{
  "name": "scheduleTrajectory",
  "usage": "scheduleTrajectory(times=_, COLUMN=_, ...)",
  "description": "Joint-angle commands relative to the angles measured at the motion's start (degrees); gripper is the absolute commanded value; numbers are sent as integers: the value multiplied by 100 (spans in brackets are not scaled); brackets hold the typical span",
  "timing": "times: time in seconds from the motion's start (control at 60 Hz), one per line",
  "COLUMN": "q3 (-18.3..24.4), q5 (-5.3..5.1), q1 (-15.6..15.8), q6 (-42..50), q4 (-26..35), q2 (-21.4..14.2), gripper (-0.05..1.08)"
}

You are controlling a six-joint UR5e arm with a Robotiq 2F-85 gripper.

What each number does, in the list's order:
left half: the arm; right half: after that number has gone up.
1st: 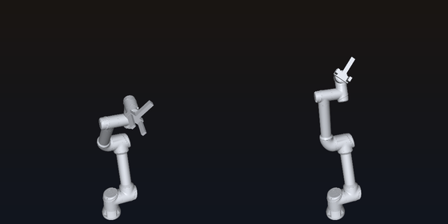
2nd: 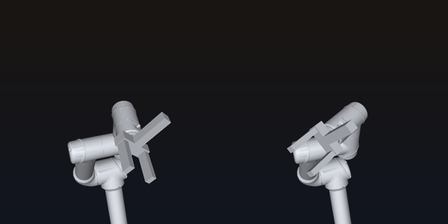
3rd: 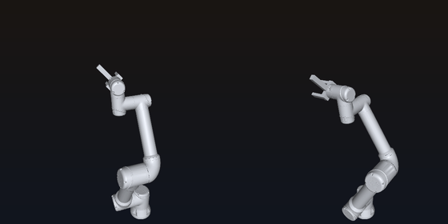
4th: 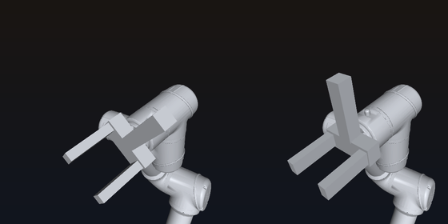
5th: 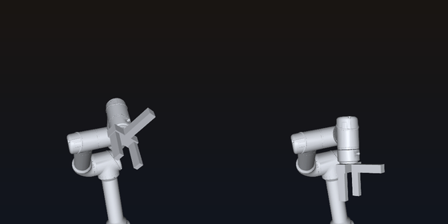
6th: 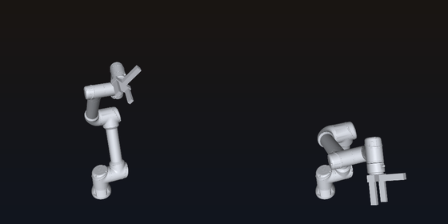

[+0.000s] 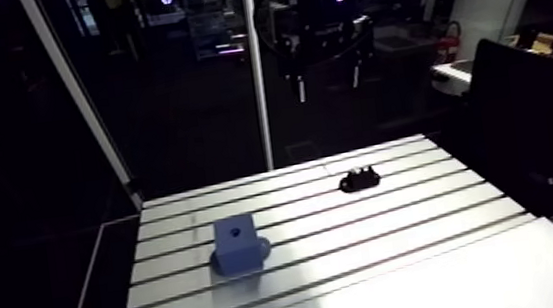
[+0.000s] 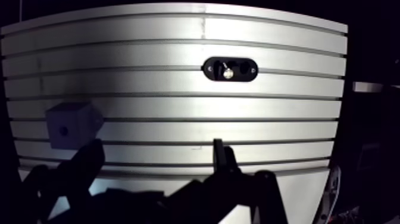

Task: Pick up the M10 bolt and insert it into the hex recess until seated.

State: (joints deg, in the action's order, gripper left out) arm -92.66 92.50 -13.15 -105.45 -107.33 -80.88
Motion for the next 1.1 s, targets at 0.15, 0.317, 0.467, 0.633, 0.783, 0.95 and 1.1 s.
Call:
scheduleTrajectory(times=0.15, q3=-463, q5=-746, q1=-592, q6=-706, q4=-1027, q2=60, gripper=1)
scheduleTrajectory(times=0.317, q3=-552, q5=-1082, q1=-978, q6=-831, q4=-1186, q2=122, gripper=1)
scheduleTrajectory(times=0.467, q3=-683, q5=-1093, q1=-1032, q6=-887, q4=-1465, q2=266, gripper=1)
scheduleTrajectory(times=0.633, q3=-756, q5=-955, q1=-1025, q6=-836, q4=-1602, q2=383, gripper=1)
scheduleTrajectory(times=0.783, q3=-800, q5=-787, q1=-1024, q6=-790, q4=-1735, q2=503, gripper=11)
scheduleTrajectory(times=0.95, q3=-860, q5=-763, q1=-1024, q6=-780, q4=-1966, q2=660, gripper=25)
scheduleTrajectory(times=1.1, q3=-941, q5=-764, q1=-1024, q6=-780, q4=-2193, q2=793, gripper=39)
